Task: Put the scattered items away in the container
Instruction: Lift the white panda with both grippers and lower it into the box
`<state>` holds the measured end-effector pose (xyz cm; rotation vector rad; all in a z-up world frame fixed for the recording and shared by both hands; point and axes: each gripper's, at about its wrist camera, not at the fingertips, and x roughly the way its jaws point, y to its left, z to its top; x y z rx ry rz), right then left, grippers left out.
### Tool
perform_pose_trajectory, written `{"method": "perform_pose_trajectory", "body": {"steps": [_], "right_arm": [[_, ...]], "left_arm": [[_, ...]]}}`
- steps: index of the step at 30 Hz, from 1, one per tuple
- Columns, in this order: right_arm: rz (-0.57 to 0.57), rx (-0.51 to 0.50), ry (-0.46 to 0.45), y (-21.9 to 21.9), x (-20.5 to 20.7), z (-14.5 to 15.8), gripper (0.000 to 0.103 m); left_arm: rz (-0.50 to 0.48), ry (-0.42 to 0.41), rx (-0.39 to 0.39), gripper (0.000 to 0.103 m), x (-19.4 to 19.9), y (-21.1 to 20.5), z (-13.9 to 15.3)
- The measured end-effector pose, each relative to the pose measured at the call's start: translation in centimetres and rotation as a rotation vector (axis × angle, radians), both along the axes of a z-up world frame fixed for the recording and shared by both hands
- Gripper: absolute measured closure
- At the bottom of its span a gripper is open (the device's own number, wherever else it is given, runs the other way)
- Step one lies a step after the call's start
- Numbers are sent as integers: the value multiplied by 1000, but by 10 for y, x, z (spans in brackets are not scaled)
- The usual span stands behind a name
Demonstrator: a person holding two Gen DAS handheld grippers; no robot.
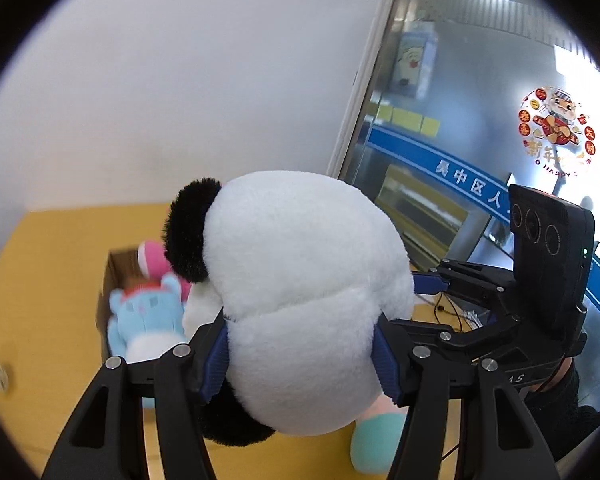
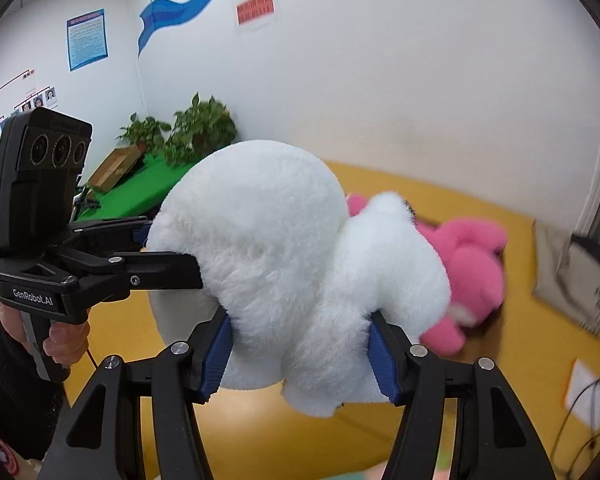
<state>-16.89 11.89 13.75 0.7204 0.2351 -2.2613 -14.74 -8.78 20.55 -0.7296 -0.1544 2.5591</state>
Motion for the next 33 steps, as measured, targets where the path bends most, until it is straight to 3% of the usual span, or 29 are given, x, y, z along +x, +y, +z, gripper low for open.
{"method": "perform_pose_trajectory", "body": {"steps": [5,11,23,33], "right_arm": [[-30,-15,105,-1,-18,50,38],[-48,-6,88,-4,-58,57,38],[-73,-8,-29,1,-110,10,39],[-31,-14,-271,-9,-162,-96,39]], "left_arm": [[-19,65,-33,43,-27,3,37],[-30,22,-30,43,-74,2,30],[-21,-91,-24,43,-124,0,-22],[36,-314,-81,44,-157,-6,-125]]}}
